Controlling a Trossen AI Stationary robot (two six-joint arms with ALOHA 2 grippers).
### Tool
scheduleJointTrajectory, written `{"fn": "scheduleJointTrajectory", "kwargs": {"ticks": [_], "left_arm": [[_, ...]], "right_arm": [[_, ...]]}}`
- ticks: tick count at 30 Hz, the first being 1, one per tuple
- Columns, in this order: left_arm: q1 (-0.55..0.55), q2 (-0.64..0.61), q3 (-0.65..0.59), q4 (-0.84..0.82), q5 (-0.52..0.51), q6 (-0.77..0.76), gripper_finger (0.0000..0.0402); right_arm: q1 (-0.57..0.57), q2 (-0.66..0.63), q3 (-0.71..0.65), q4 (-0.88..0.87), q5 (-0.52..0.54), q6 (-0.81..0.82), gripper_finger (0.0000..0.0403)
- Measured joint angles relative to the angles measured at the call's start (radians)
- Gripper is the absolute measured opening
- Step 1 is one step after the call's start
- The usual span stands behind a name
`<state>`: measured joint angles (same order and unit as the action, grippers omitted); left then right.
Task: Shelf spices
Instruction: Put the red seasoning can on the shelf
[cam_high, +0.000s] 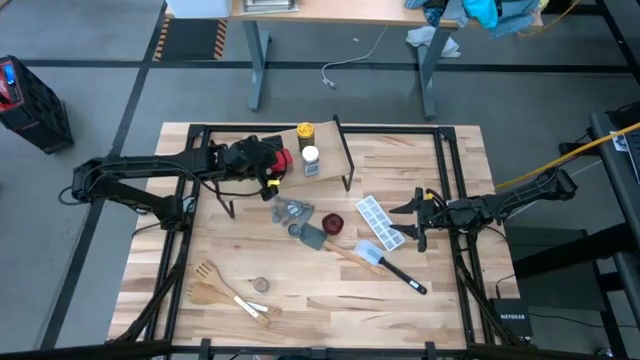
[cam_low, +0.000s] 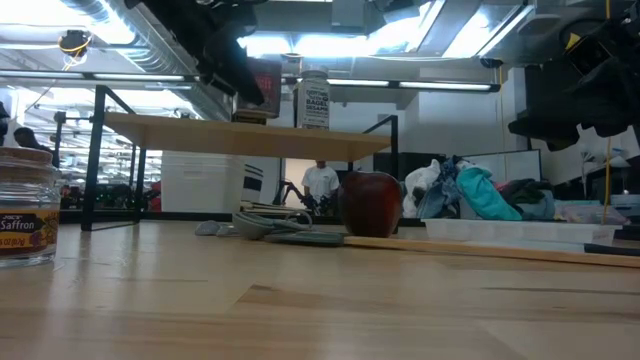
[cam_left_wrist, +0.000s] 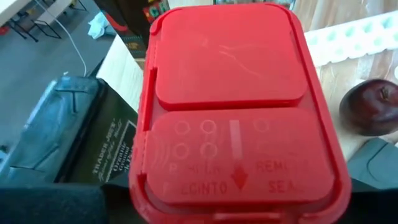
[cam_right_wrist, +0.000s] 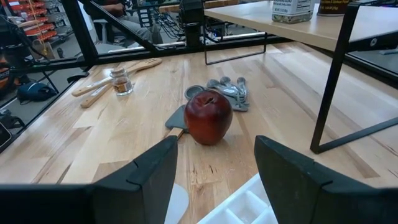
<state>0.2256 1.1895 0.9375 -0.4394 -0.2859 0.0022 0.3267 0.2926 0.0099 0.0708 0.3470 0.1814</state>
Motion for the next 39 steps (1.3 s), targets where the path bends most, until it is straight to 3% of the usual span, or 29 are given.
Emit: {"fn": "scheduleJointTrajectory", "kwargs": {"ticks": [39], "left_arm": [[0.0,0.012,0.002,-0.023,-0.005,-0.055,0.0196]], "right_arm": [[0.0,0.0,0.0,0.001,0.0,0.005,0.0221]]}}
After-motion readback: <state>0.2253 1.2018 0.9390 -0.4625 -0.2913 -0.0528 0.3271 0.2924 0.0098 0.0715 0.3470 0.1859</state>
